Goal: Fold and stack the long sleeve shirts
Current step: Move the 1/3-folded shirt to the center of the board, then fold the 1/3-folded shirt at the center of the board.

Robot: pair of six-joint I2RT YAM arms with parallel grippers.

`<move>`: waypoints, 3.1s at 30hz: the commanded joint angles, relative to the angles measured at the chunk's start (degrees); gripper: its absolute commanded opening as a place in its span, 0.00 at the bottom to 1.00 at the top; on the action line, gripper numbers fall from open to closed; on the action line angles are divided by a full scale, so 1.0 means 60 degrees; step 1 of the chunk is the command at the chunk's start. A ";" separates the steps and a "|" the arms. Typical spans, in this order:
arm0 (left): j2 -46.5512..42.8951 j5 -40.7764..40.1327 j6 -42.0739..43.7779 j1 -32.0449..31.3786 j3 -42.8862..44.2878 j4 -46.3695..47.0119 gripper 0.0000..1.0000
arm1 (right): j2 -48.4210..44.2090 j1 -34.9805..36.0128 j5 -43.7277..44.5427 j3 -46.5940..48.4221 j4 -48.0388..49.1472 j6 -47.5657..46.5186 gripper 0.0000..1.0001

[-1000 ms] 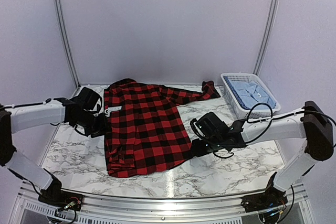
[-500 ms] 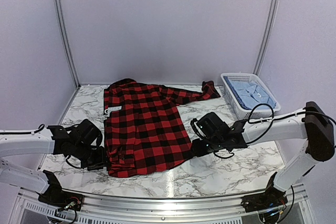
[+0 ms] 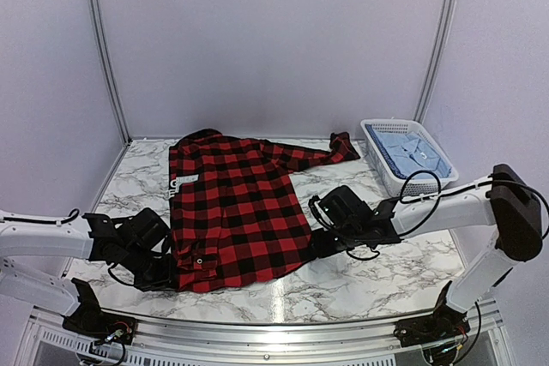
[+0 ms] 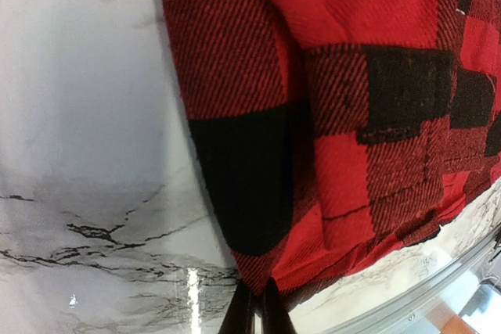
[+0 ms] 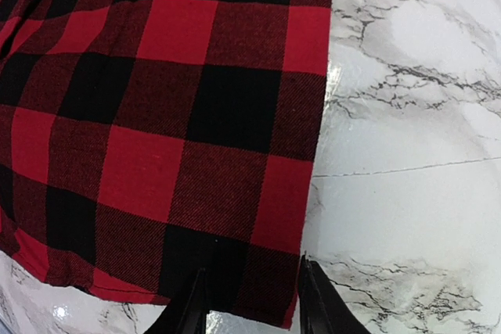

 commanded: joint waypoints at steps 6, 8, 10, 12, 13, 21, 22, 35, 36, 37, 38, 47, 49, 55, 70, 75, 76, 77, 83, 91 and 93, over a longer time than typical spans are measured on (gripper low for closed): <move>0.0062 0.0543 -0.0227 -0.0481 -0.0230 -0.0862 0.00 | 0.0126 -0.0078 0.0097 -0.0266 -0.0014 0.0172 0.35; -0.0059 0.0638 -0.0194 -0.0579 -0.0256 -0.1203 0.00 | -0.0036 0.0027 0.0095 -0.0400 -0.0181 0.0273 0.35; -0.0155 0.0793 -0.0145 -0.0646 -0.0301 -0.1464 0.00 | -0.0206 0.0275 0.0079 -0.0572 -0.0294 0.0432 0.35; -0.0165 0.0899 -0.0045 -0.0711 -0.0307 -0.1736 0.00 | -0.0309 0.0630 0.0071 -0.0739 -0.0400 0.0659 0.36; -0.0167 0.0945 0.0024 -0.0754 -0.0286 -0.1868 0.00 | -0.0352 0.0778 0.0078 -0.0813 -0.0472 0.0797 0.35; 0.0076 0.0929 0.0770 -0.0819 0.0585 -0.2269 0.34 | -0.0886 0.1171 0.0252 -0.1211 -0.0500 0.1545 0.33; 0.0081 0.0862 0.0919 -0.0811 0.0745 -0.2324 0.38 | -0.0924 0.1181 0.0299 -0.1161 -0.0558 0.1549 0.32; -0.0630 0.1056 0.2014 -0.0813 0.2088 -0.3122 0.45 | -0.0835 0.1067 0.0261 -0.0953 -0.0363 0.1687 0.32; -0.0644 0.1097 0.2051 -0.0806 0.2186 -0.3140 0.45 | -0.0888 0.1009 0.0170 -0.1025 -0.0290 0.1731 0.32; -0.0650 0.1105 0.2079 -0.0807 0.2298 -0.3142 0.45 | -0.0957 0.0952 0.0118 -0.1100 -0.0229 0.1790 0.33; -0.0619 0.1036 0.2123 -0.0800 0.2453 -0.3122 0.45 | -0.1017 0.0892 0.0047 -0.1175 -0.0150 0.1847 0.34; 0.1701 0.0288 0.3017 -0.0445 0.4563 -0.1668 0.40 | -0.0997 0.0493 -0.0702 -0.1480 0.0662 0.2087 0.29; 0.2622 0.0452 0.3220 -0.0439 0.5188 -0.1062 0.39 | -0.1007 0.0494 -0.0703 -0.1509 0.0683 0.2139 0.28; 0.4765 0.0921 0.3574 -0.0454 0.6152 0.0231 0.32 | -0.0959 0.0422 -0.0616 -0.1489 0.0721 0.2181 0.26; 0.6641 0.1310 0.3563 -0.0507 0.6066 0.1452 0.25 | -0.0929 0.0391 -0.0718 -0.1259 0.0541 0.2139 0.16; 0.6891 0.1348 0.3546 -0.0672 0.5890 0.1544 0.25 | -0.1057 0.0402 -0.0533 -0.0671 -0.0014 0.1837 0.03; 0.6930 0.1327 0.3533 -0.0684 0.5867 0.1538 0.25 | -0.1086 0.0423 -0.0497 -0.0552 -0.0140 0.1759 0.00; 0.6964 0.1289 0.3508 -0.0700 0.5833 0.1544 0.25 | -0.1128 0.0454 -0.0463 -0.0431 -0.0231 0.1720 0.00; 0.7033 0.1129 0.3458 -0.0706 0.5695 0.1544 0.25 | -0.1307 0.0973 -0.0473 0.0354 -0.0627 0.1436 0.00; 0.6696 0.0949 0.3545 -0.0698 0.5819 0.1427 0.25 | -0.0253 0.2136 -0.0579 0.1744 -0.0715 0.0933 0.00; 0.6593 0.0938 0.3526 -0.0703 0.5785 0.1399 0.25 | 0.0089 0.2411 -0.0768 0.2027 -0.0654 0.0841 0.00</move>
